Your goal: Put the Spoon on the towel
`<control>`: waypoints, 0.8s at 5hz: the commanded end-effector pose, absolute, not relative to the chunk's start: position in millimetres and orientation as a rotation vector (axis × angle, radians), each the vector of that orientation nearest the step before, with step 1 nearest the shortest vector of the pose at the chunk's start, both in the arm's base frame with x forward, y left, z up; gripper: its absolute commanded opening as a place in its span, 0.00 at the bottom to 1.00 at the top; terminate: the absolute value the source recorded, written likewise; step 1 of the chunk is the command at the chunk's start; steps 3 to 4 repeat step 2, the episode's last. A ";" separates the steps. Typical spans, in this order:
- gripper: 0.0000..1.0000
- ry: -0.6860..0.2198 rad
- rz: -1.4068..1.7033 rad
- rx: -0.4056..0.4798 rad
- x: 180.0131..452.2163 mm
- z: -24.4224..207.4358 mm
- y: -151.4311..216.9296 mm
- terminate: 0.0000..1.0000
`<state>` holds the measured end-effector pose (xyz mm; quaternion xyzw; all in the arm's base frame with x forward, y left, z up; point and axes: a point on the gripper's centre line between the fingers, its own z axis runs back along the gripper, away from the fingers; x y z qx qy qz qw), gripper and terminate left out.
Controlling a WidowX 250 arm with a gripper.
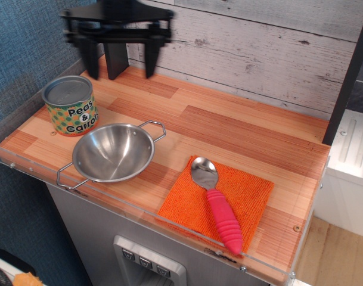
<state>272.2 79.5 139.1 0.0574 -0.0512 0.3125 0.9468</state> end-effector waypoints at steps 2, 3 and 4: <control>1.00 -0.146 0.675 0.105 271.6 152.1 102.5 1.00; 1.00 -0.146 0.675 0.105 271.6 152.1 102.5 1.00; 1.00 -0.146 0.675 0.105 271.6 152.1 102.5 1.00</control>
